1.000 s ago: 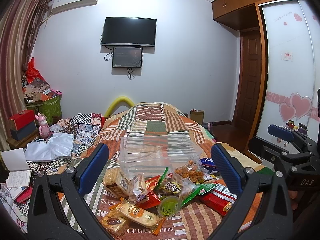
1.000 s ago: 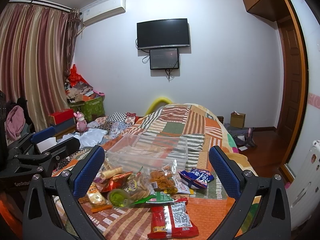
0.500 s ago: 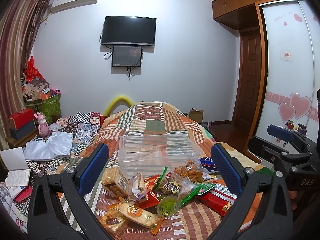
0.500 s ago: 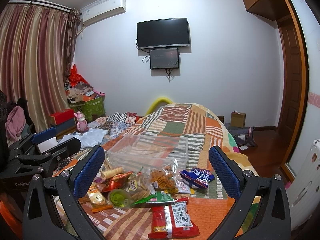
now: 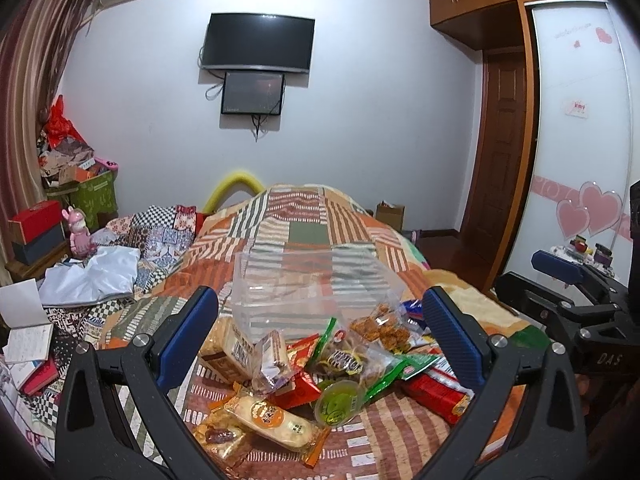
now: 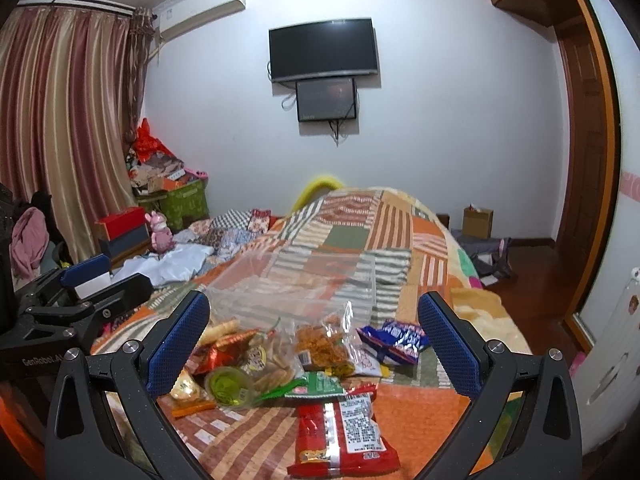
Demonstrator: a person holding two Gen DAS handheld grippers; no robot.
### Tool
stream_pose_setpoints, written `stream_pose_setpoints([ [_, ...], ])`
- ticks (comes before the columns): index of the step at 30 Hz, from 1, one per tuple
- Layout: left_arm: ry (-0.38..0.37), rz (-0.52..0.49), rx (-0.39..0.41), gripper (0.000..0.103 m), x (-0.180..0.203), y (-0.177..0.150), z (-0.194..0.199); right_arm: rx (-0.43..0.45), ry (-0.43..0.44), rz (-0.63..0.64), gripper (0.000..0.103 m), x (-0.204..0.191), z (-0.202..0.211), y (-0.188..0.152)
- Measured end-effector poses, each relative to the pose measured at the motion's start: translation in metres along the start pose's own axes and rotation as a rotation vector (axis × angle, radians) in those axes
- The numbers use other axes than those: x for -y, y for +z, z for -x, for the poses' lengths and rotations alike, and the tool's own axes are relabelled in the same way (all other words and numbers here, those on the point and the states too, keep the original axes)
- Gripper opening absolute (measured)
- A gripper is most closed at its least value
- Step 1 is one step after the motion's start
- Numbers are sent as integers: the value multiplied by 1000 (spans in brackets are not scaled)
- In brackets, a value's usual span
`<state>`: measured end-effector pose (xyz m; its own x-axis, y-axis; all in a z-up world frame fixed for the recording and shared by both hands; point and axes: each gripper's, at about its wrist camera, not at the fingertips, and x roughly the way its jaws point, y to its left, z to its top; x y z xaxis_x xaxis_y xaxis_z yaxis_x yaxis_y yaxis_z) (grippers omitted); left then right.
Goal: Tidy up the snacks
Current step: 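Grasp the wrapped bread loaf with left tool while right tool grasps the red snack bag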
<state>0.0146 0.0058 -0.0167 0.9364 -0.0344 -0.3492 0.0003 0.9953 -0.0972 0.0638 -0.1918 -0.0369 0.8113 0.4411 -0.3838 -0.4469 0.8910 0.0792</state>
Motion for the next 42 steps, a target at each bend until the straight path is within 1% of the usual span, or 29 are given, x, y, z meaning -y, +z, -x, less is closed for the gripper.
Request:
stream_pose_setpoints([
  [4, 23, -6, -60, 103, -10, -12, -16, -107, 9, -25, 103, 15, -23, -14],
  [7, 53, -2, -114, 102, -22, -25, -31, -168, 14, -37, 103, 25, -36, -26],
  [9, 70, 8, -155, 94, -33, -33, -42, -204, 10, -41, 103, 29, -43, -34],
  [11, 95, 25, -202, 90, -46, -41, -55, -238, 4, -30, 103, 31, -50, -42],
  [13, 112, 52, -232, 86, -57, -47, -66, -269, -3, -13, 103, 31, -56, -49],
  [15, 130, 77, -251, 82, -66, -51, -74, -295, 2, -7, 103, 31, -61, -56],
  [19, 159, 123, -270, 79, -84, -54, -88, -342, 22, -9, 103, 30, -70, -65],
  [22, 178, 119, -284, 76, -90, -54, -99, -370, 27, -5, 102, 30, -74, -70],
  [26, 203, 109, -306, 72, -97, -56, -117, -412, 37, -17, 97, 34, -81, -77],
  [28, 204, 122, -329, 68, -102, -59, -126, -436, 58, -39, 92, 36, -83, -82],
  [29, 197, 133, -345, 63, -105, -60, -131, -446, 69, -49, 89, 37, -84, -84],
  [30, 187, 148, -363, 58, -108, -62, -135, -448, 83, -67, 88, 39, -83, -86],
  [31, 174, 164, -379, 57, -111, -64, -138, -450, 92, -80, 87, 41, -84, -86],
  [34, 152, 193, -398, 55, -117, -68, -143, -460, 121, -97, 83, 41, -83, -85],
  [37, 132, 191, -403, 54, -115, -69, -147, -469, 147, -71, 82, 34, -82, -87],
  [40, 119, 182, -404, 55, -112, -69, -148, -472, 128, -9, 83, 22, -81, -90],
  [42, 107, 194, -413, 55, -113, -69, -150, -475, 110, 21, 83, 16, -81, -93],
])
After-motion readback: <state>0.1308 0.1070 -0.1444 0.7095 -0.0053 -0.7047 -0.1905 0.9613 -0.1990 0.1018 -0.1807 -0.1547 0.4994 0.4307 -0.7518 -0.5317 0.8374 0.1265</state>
